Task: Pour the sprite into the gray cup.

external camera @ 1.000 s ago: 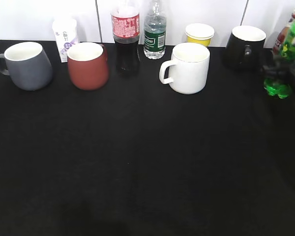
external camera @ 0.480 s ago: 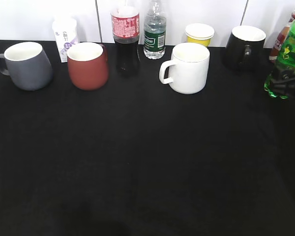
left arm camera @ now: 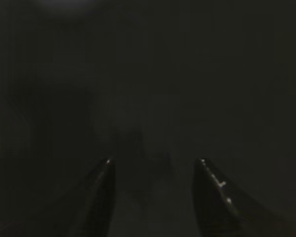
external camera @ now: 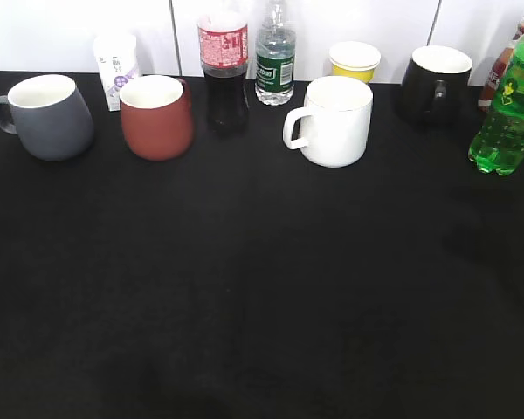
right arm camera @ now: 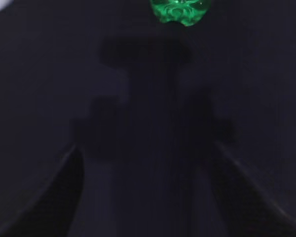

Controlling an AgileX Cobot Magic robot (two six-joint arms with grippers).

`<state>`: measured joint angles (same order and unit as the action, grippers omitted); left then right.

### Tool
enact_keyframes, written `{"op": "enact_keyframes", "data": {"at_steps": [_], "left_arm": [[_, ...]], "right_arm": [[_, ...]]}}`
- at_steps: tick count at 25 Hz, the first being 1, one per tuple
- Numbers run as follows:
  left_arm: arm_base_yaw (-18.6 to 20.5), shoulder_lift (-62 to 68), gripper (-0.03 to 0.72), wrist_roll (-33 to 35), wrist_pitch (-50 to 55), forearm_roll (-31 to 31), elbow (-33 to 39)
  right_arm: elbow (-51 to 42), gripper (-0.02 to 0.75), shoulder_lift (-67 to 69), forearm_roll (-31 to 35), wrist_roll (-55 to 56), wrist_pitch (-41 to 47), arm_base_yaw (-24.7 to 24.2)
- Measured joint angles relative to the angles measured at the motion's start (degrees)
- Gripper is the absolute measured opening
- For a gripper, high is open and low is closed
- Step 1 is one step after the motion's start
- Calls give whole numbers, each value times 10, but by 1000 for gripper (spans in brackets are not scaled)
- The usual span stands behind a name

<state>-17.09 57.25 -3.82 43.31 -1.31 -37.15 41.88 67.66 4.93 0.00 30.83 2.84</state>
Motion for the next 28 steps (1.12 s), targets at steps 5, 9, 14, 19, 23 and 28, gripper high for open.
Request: {"op": "enact_keyframes", "data": {"at_steps": [5, 9, 14, 19, 23, 28], "left_arm": [[0, -138, 393, 0, 215, -26, -58], [0, -294, 395, 0, 264, -26, -58], [0, -427, 395, 0, 265, 7, -29], [0, -433, 393, 0, 267, 19, 43], [0, -433, 392, 8, 199, 19, 62], [0, -433, 392, 19, 178, 17, 73]], "right_arm": [[0, 596, -184, 10, 4, 145, 0], [1, 595, -321, 10, 23, 264, 0], [-10, 594, -498, -32, 26, 384, 0], [-94, 594, -677, -41, 26, 391, 0], [-104, 594, -680, -41, 21, 379, 0], [-116, 594, -680, -41, 18, 319, 0]]}}
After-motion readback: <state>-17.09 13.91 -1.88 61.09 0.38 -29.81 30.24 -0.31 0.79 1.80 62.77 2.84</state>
